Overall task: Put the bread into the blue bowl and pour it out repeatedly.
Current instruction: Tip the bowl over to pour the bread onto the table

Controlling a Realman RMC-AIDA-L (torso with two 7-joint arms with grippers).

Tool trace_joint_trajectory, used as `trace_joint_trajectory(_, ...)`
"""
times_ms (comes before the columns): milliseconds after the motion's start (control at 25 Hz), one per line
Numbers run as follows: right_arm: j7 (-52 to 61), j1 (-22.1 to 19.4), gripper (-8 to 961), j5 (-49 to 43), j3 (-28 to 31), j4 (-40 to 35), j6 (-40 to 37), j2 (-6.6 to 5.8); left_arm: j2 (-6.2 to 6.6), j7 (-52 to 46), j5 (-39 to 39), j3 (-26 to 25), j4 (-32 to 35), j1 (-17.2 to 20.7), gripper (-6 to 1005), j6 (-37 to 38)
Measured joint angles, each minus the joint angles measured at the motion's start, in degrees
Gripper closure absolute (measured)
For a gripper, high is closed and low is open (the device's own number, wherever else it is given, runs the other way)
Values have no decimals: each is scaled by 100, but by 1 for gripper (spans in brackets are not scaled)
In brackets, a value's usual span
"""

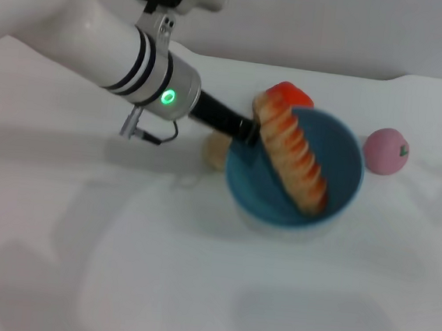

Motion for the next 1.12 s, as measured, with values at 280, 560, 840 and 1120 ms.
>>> trace_joint_trajectory(280,1131,-91,471,-1233,1265,140,-34,-36,-34,462,-140,415,-1,105,974,-1684)
trace_joint_trajectory(560,1815,-160,472,-2312,1680,143,-133,-44,-21,536,-103,1476,-259,135,975,-3712)
trace_joint_trajectory(840,2177,-106,471,-2862,1720,194,-142,-53,-53,639,-102,2415,-904,109,975,-5772)
trace_joint_trajectory(1120,2142,-103,471,-2869,1723,258,-141,-53,-79,685,-98,3534,-1383,323,977,-8289)
